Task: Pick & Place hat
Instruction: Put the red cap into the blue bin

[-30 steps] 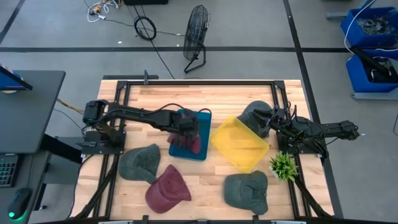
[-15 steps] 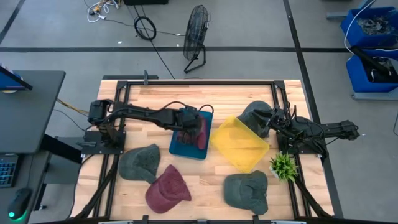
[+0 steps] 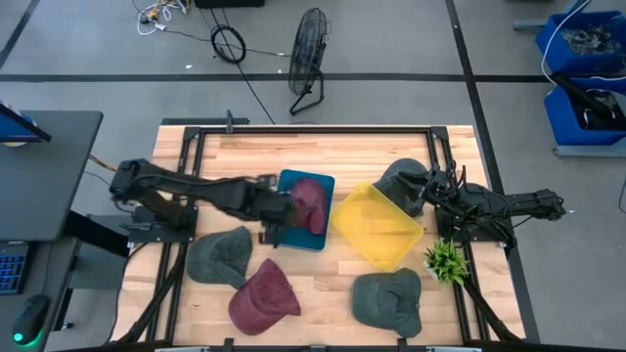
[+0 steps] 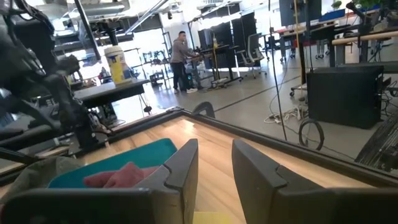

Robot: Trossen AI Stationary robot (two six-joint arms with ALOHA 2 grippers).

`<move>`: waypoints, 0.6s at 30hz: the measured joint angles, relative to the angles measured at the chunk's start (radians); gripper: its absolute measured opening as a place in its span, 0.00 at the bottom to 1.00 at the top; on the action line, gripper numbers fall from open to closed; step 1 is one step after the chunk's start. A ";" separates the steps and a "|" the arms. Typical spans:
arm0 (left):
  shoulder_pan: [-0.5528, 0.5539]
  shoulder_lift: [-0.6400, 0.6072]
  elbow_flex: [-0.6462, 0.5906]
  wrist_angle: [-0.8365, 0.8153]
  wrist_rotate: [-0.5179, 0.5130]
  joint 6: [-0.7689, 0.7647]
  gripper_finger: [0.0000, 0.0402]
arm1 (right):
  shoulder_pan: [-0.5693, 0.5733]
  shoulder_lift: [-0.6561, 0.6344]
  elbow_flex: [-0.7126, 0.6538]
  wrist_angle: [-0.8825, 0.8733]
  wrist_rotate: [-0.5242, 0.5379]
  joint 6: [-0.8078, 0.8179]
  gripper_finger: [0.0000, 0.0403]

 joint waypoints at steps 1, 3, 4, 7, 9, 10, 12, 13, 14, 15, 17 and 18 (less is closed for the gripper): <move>-0.021 -0.020 0.002 -0.014 0.030 -0.112 0.31 | 0.000 0.000 0.000 0.000 0.000 0.000 0.26; -0.066 -0.044 -0.001 -0.013 0.079 -0.334 0.30 | 0.000 0.000 0.000 0.000 0.000 0.000 0.26; -0.093 -0.052 -0.010 -0.012 0.096 -0.432 0.30 | 0.000 0.000 0.000 0.000 0.000 0.000 0.26; -0.172 -0.055 -0.040 -0.019 0.138 -0.668 0.30 | 0.000 0.000 0.000 0.000 0.000 0.000 0.26; -0.223 -0.052 -0.064 -0.013 0.164 -0.833 0.30 | 0.000 0.000 0.000 0.000 0.000 0.000 0.26; -0.247 -0.049 -0.077 -0.007 0.167 -0.923 0.30 | 0.000 0.000 0.000 0.000 0.000 0.000 0.26; -0.290 -0.046 -0.111 0.004 0.177 -1.107 0.30 | 0.000 0.000 0.000 0.000 0.000 0.000 0.26; -0.310 -0.047 -0.127 0.014 0.187 -1.192 0.30 | 0.000 0.000 0.000 0.000 0.000 0.000 0.26; -0.329 -0.047 -0.146 0.039 0.200 -1.266 0.30 | 0.000 0.000 0.000 0.000 0.000 0.002 0.26; -0.346 -0.047 -0.166 0.073 0.211 -1.331 0.30 | 0.000 0.000 0.000 0.000 0.000 0.005 0.26; -0.384 -0.046 -0.204 0.138 0.227 -1.436 0.30 | 0.000 0.001 0.000 0.000 0.000 0.014 0.26; -0.400 -0.047 -0.222 0.185 0.235 -1.477 0.30 | 0.000 0.001 0.000 0.000 0.000 0.027 0.26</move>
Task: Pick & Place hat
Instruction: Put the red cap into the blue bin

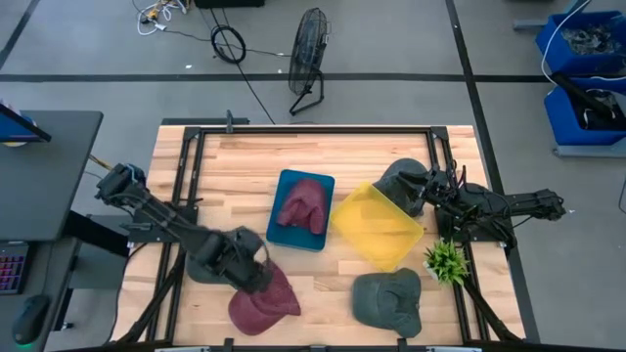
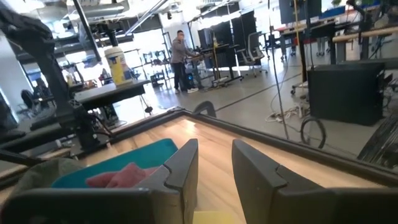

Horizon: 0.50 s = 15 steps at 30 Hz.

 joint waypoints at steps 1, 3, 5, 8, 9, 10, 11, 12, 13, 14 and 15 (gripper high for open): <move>-0.015 0.000 -0.021 0.056 0.004 -0.027 0.30 | 0.000 0.000 0.000 0.000 0.000 0.011 0.26; -0.043 0.000 -0.066 0.153 0.006 -0.052 0.30 | 0.000 0.000 0.000 0.000 0.000 0.026 0.26; -0.062 0.000 -0.110 0.256 0.005 -0.056 0.30 | 0.000 0.000 0.000 0.000 0.000 0.026 0.26; -0.081 0.000 -0.173 0.347 0.004 -0.092 0.30 | 0.000 0.000 0.000 0.000 0.000 0.025 0.26; -0.085 0.000 -0.190 0.352 0.004 -0.101 0.30 | 0.000 0.000 0.000 0.000 0.000 0.025 0.26; -0.090 0.000 -0.203 0.350 0.004 -0.105 0.30 | 0.000 0.000 0.000 0.000 0.000 0.025 0.26; -0.095 0.000 -0.215 0.347 0.004 -0.114 0.30 | 0.000 0.000 0.000 0.000 0.000 0.025 0.26; -0.098 0.000 -0.229 0.346 0.004 -0.129 0.30 | 0.000 0.000 0.000 0.000 0.000 0.025 0.26; -0.101 0.000 -0.244 0.344 0.003 -0.140 0.30 | 0.000 0.000 0.000 0.000 0.000 0.025 0.26; -0.101 0.000 -0.257 0.345 0.004 -0.152 0.30 | 0.000 0.000 0.000 0.000 0.000 0.025 0.26; -0.101 0.000 -0.268 0.346 0.004 -0.156 0.30 | 0.000 0.000 0.000 0.000 0.000 0.025 0.26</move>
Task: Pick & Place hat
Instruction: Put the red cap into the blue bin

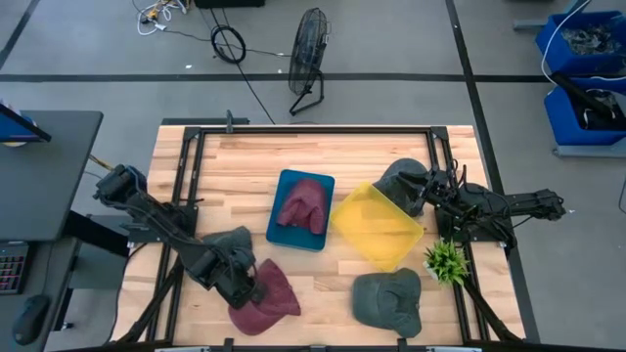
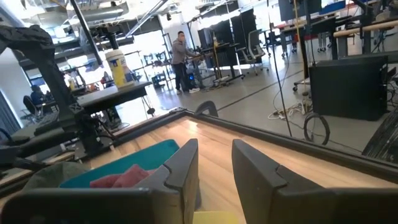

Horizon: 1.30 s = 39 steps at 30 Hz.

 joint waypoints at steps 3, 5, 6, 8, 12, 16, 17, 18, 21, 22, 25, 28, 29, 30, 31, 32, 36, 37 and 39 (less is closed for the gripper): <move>0.003 0.000 -0.024 0.007 -0.003 0.006 0.30 | 0.000 0.000 0.000 0.000 0.000 0.000 0.26; 0.004 0.000 -0.031 0.013 -0.018 0.018 0.30 | 0.000 0.000 0.000 0.000 0.000 0.000 0.26; 0.005 0.000 -0.031 0.014 -0.029 0.021 0.30 | 0.000 0.000 0.000 0.000 0.000 0.000 0.26; 0.005 0.000 -0.031 0.020 -0.043 0.022 0.30 | 0.000 0.000 0.000 0.000 0.000 0.000 0.26; 0.009 0.000 -0.015 0.052 -0.045 -0.002 0.30 | 0.000 0.000 0.000 0.000 0.000 -0.003 0.26; 0.009 0.000 0.000 0.055 -0.033 -0.074 0.30 | 0.000 0.000 0.000 0.000 0.000 -0.004 0.26; 0.009 0.000 0.000 0.048 -0.030 -0.086 0.30 | 0.000 0.000 0.000 0.000 0.000 -0.004 0.26; 0.009 0.000 0.000 0.046 -0.029 -0.094 0.30 | 0.000 0.000 0.000 0.000 0.000 -0.004 0.26; 0.009 0.014 0.000 0.034 -0.029 -0.100 0.30 | 0.000 0.000 0.000 0.000 0.000 -0.004 0.26; 0.011 0.024 0.000 0.027 -0.029 -0.101 0.30 | 0.000 0.000 0.000 0.000 0.000 -0.004 0.26; 0.020 0.059 0.000 0.032 -0.028 -0.101 0.30 | 0.000 0.000 0.000 0.002 0.019 0.020 0.26; 0.028 0.090 0.000 0.036 -0.028 -0.100 0.30 | 0.000 0.000 0.000 0.006 0.074 0.038 0.26; 0.031 0.098 0.000 0.040 -0.028 -0.097 0.30 | 0.000 0.000 0.000 0.006 0.097 0.030 0.26; 0.033 0.103 0.001 0.041 -0.028 -0.088 0.30 | 0.000 0.000 0.000 0.005 0.119 0.024 0.26; 0.036 0.107 0.001 0.041 -0.024 -0.071 0.30 | 0.000 0.000 0.000 0.004 0.140 0.019 0.25; 0.038 0.109 0.001 0.042 -0.020 -0.048 0.30 | 0.000 0.000 0.000 0.001 0.158 0.018 0.25; 0.039 0.112 0.001 0.039 -0.018 0.033 0.21 | 0.000 0.000 0.000 -0.005 0.175 0.018 0.23; 0.039 0.113 0.001 0.039 -0.017 0.056 0.18 | 0.000 0.000 0.000 -0.005 0.175 0.018 0.22; 0.039 0.114 0.001 0.050 -0.004 0.102 0.09 | 0.000 0.000 0.000 -0.006 0.174 0.018 0.22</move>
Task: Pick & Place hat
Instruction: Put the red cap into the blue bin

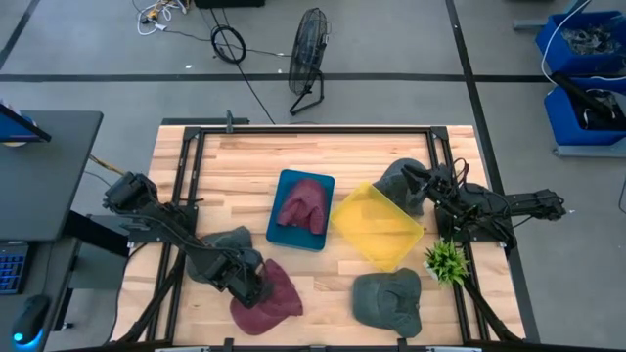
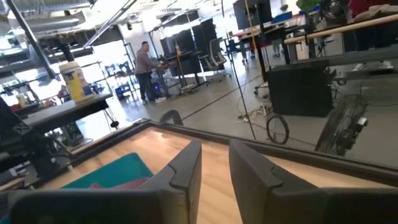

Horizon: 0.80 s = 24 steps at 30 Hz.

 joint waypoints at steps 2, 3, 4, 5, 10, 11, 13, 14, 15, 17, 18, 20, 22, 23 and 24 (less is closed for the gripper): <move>0.000 0.000 -0.001 0.026 0.011 0.038 0.03 | 0.000 0.000 0.000 -0.001 -0.001 0.000 0.21; 0.000 0.000 -0.001 0.042 0.011 0.056 0.03 | 0.000 0.000 0.000 -0.001 -0.001 0.002 0.21; 0.000 0.000 -0.001 0.057 0.011 0.074 0.03 | 0.000 0.000 0.000 -0.001 -0.001 0.005 0.21; 0.000 -0.003 -0.001 0.068 0.011 0.094 0.03 | 0.000 0.000 0.000 -0.001 -0.001 0.006 0.21; 0.003 -0.032 0.100 -0.018 0.015 0.225 0.02 | 0.000 0.000 0.000 -0.001 -0.001 0.008 0.21; 0.003 -0.037 0.139 -0.065 0.014 0.272 0.01 | 0.000 0.000 0.000 -0.001 -0.001 0.008 0.21; 0.003 -0.038 0.236 -0.204 0.014 0.391 0.01 | 0.000 0.000 0.000 -0.001 -0.001 0.008 0.21; 0.004 -0.038 0.291 -0.285 0.008 0.467 0.01 | 0.000 0.000 0.000 -0.001 -0.001 0.008 0.21; 0.005 -0.038 0.347 -0.362 -0.010 0.545 0.02 | 0.000 0.000 0.000 -0.001 -0.001 0.008 0.21; 0.011 -0.039 0.453 -0.516 -0.084 0.731 0.02 | 0.000 0.000 0.000 -0.001 0.000 0.008 0.21; 0.017 -0.039 0.500 -0.592 -0.131 0.836 0.01 | 0.000 0.000 0.000 -0.001 0.000 0.008 0.21; 0.034 -0.039 0.582 -0.703 -0.242 1.046 0.01 | 0.000 0.000 0.000 -0.001 0.000 0.008 0.21; 0.062 -0.040 0.644 -0.759 -0.379 1.283 0.02 | 0.000 0.000 0.000 -0.001 0.000 0.008 0.21; 0.080 -0.041 0.666 -0.762 -0.435 1.417 0.02 | 0.000 0.000 0.000 -0.001 0.000 0.008 0.21; 0.102 -0.041 0.686 -0.751 -0.465 1.561 0.02 | 0.000 0.000 0.000 -0.001 0.000 0.008 0.21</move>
